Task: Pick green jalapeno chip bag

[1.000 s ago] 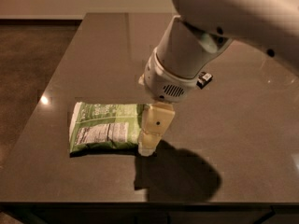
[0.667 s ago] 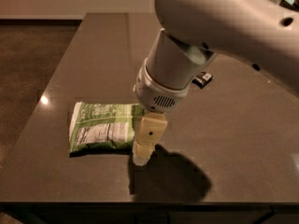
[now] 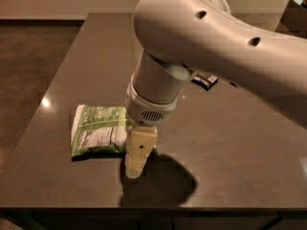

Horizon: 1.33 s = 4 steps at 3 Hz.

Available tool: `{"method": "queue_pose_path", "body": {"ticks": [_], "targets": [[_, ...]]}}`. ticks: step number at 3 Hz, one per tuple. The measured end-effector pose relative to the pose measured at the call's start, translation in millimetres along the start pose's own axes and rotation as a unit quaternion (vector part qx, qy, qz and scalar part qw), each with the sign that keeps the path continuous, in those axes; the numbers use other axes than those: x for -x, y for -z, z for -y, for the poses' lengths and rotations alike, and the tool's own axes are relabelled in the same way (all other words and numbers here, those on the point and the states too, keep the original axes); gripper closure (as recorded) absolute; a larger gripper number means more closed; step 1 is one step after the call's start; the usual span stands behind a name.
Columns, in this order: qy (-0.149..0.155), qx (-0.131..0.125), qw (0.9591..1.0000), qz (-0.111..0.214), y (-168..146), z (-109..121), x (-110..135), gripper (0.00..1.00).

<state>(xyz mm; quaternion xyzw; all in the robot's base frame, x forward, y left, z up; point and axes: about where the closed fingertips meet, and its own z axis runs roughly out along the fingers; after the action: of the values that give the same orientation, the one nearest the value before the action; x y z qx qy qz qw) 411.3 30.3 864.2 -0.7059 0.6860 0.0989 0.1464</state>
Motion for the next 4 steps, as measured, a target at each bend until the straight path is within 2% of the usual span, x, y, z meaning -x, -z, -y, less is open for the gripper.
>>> {"method": "queue_pose_path", "body": {"ticks": [1,2,3,4], "targets": [[-0.008,-0.011,0.9999,0.001,-8.4,13.8,4.5,0.0],[-0.019,-0.02,0.9996,-0.001,-12.5,26.3,4.3,0.18],[-0.025,-0.021,0.9995,-0.003,-13.8,32.5,2.8,0.41],[-0.027,-0.023,0.9994,0.005,1.4,37.7,-1.0,0.64]]}}
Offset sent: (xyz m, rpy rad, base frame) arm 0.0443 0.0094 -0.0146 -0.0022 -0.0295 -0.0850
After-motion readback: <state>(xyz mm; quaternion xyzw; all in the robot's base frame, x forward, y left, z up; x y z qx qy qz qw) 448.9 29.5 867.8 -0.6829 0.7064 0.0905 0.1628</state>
